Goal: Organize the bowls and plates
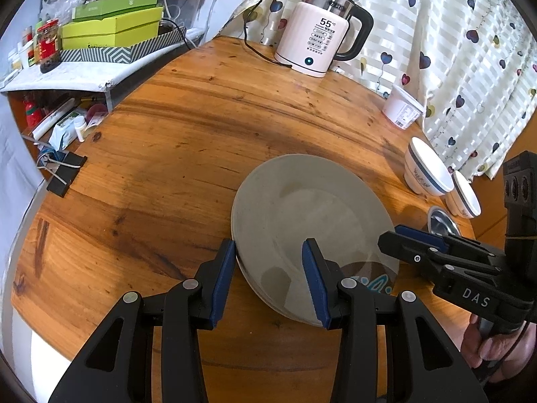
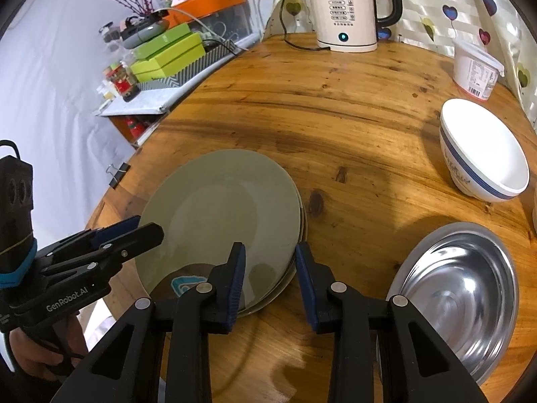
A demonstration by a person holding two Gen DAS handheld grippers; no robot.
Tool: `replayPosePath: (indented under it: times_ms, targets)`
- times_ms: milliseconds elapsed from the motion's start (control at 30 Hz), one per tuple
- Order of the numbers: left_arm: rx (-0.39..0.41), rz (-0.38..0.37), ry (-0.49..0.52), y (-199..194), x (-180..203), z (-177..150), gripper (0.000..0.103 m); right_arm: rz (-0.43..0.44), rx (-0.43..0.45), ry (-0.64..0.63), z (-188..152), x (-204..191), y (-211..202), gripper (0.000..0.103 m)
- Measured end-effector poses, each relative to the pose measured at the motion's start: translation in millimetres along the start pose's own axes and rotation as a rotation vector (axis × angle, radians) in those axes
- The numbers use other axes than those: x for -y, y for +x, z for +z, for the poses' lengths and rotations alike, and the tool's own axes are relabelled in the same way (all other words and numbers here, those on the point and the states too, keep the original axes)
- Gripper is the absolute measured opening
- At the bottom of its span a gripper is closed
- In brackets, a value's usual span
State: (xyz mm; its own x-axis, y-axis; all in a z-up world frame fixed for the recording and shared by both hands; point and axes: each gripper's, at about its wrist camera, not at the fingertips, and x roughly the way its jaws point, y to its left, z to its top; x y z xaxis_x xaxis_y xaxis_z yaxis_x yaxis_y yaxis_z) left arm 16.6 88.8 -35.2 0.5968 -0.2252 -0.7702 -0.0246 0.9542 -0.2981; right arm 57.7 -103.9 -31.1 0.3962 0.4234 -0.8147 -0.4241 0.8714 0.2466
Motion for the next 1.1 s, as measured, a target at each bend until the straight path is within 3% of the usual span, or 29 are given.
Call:
replayPosePath:
  times_ms: [333, 667, 833, 1100]
  targets:
    - [0.013, 0.001, 0.002, 1, -1, 2, 0.042, 0.016, 0.015, 0.009, 1, 4, -3, 0.031]
    - [0.051, 0.014, 0.027, -6, 2, 6, 0.042, 0.050, 0.072, 0.012, -1, 15, -22, 0.072]
    - [0.061, 0.011, 0.035, -9, 6, 9, 0.042, 0.038, 0.101, 0.002, 2, 18, -34, 0.083]
    - [0.071, 0.010, 0.047, -12, 12, 13, 0.042, 0.027, 0.149, -0.019, 5, 22, -53, 0.086]
